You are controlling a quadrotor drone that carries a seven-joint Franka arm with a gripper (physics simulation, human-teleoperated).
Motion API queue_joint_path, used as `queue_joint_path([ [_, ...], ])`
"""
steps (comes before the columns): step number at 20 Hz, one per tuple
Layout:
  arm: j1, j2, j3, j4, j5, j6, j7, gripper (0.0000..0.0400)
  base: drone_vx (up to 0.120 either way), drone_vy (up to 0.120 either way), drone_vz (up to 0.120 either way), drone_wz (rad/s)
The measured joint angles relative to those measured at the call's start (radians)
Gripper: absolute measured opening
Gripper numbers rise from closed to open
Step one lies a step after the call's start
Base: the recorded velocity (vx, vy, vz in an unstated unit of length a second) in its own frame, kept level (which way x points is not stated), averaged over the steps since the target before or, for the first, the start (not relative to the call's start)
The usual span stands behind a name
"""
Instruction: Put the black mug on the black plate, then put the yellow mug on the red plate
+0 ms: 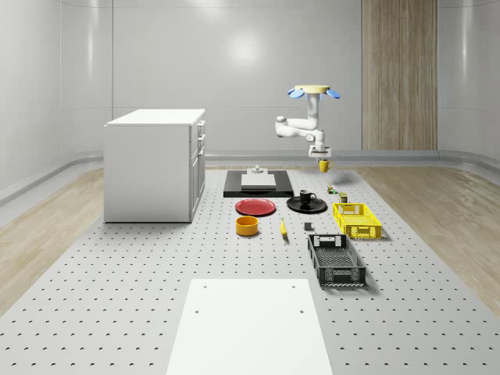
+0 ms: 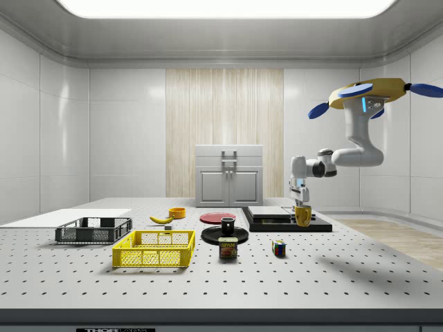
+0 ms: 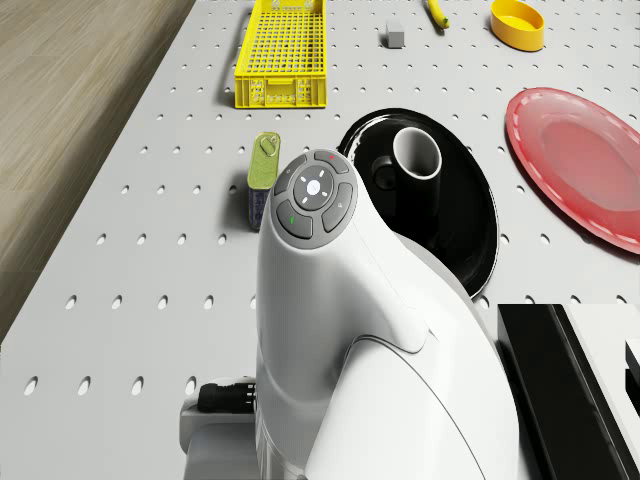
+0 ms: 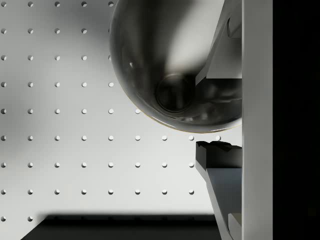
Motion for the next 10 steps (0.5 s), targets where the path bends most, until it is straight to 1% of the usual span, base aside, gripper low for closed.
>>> queue_joint_path([
  [10,-0.002,-0.008,0.001,0.000,0.004,0.007,0.001,0.0110,0.120,-0.120,0.000,0.000],
])
